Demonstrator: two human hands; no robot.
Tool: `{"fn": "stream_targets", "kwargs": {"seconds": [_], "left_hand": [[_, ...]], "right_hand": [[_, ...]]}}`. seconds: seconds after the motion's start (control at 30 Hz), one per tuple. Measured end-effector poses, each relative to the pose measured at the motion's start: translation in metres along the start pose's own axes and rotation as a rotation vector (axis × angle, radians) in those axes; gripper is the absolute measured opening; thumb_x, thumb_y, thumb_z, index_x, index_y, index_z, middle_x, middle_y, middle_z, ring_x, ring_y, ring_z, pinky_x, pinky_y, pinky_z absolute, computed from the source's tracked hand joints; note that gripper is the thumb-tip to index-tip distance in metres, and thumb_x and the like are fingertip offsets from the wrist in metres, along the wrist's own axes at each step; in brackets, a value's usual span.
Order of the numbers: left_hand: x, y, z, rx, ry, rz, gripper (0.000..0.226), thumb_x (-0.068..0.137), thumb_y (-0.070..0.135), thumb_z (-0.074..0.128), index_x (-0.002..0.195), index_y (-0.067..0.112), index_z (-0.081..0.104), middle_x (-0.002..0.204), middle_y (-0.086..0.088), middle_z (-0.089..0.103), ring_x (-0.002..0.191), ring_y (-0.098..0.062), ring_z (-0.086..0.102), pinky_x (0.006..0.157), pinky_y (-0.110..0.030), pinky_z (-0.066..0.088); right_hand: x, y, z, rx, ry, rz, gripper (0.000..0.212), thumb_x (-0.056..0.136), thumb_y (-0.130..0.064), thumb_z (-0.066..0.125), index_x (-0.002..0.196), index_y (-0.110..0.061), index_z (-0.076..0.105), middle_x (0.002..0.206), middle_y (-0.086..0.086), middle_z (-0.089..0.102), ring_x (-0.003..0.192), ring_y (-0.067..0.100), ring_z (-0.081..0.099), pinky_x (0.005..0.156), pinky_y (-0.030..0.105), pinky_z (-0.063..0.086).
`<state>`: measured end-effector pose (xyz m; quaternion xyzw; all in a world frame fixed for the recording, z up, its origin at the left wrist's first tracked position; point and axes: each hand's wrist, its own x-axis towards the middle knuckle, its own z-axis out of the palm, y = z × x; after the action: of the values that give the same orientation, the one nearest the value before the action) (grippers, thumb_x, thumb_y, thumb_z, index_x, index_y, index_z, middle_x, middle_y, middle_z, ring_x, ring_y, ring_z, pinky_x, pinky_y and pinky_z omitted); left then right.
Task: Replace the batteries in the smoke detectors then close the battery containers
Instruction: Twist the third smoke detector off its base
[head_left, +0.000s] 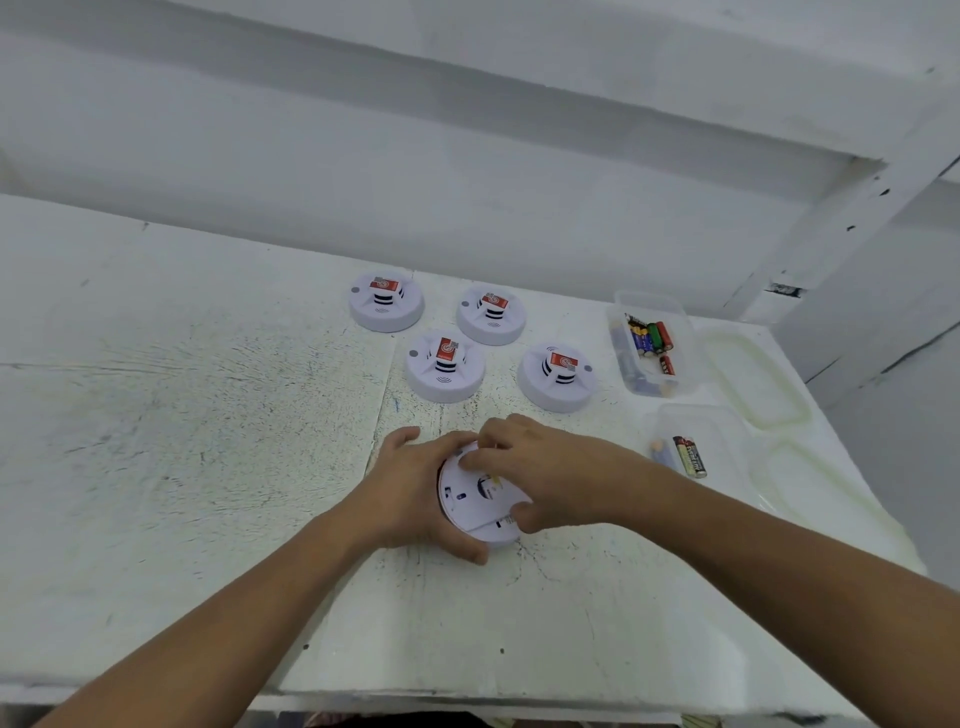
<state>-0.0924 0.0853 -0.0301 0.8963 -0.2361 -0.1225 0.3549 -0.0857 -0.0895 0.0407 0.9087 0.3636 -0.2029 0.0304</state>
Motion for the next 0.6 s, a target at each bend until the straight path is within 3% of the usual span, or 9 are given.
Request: {"fn": "stream_targets", "kwargs": {"seconds": [0.17, 0.5, 0.6], "left_hand": [[0.004, -0.009, 0.002, -0.014, -0.006, 0.049, 0.119, 0.027, 0.075, 0.066, 0.134, 0.03, 0.039, 0.11, 0.044, 0.035, 0.104, 0.038, 0.019, 0.101, -0.004, -0.013], [0.012, -0.018, 0.002, -0.041, -0.065, 0.07, 0.092, 0.032, 0.072, 0.075, 0.113, 0.046, 0.038, 0.107, 0.035, 0.051, 0.107, 0.017, 0.045, 0.112, -0.022, -0.001], [0.01, -0.017, 0.003, -0.041, -0.052, 0.08, 0.094, 0.032, 0.073, 0.072, 0.115, 0.044, 0.04, 0.106, 0.037, 0.049, 0.108, 0.018, 0.043, 0.11, -0.016, -0.003]], "right_hand": [[0.005, 0.004, 0.001, 0.068, -0.015, -0.011, 0.065, 0.079, -0.017, 0.067, 0.137, -0.021, 0.038, 0.125, 0.003, 0.038, 0.113, 0.017, 0.032, 0.077, 0.024, 0.03], [0.009, 0.011, -0.001, 0.12, -0.041, -0.052, 0.068, 0.08, -0.015, 0.068, 0.139, -0.028, 0.036, 0.133, -0.001, 0.035, 0.12, 0.014, 0.028, 0.08, 0.024, 0.032], [0.009, 0.013, -0.002, 0.154, -0.056, -0.051, 0.067, 0.081, -0.015, 0.067, 0.139, -0.028, 0.038, 0.132, 0.001, 0.036, 0.12, 0.016, 0.03, 0.087, 0.028, 0.037]]}}
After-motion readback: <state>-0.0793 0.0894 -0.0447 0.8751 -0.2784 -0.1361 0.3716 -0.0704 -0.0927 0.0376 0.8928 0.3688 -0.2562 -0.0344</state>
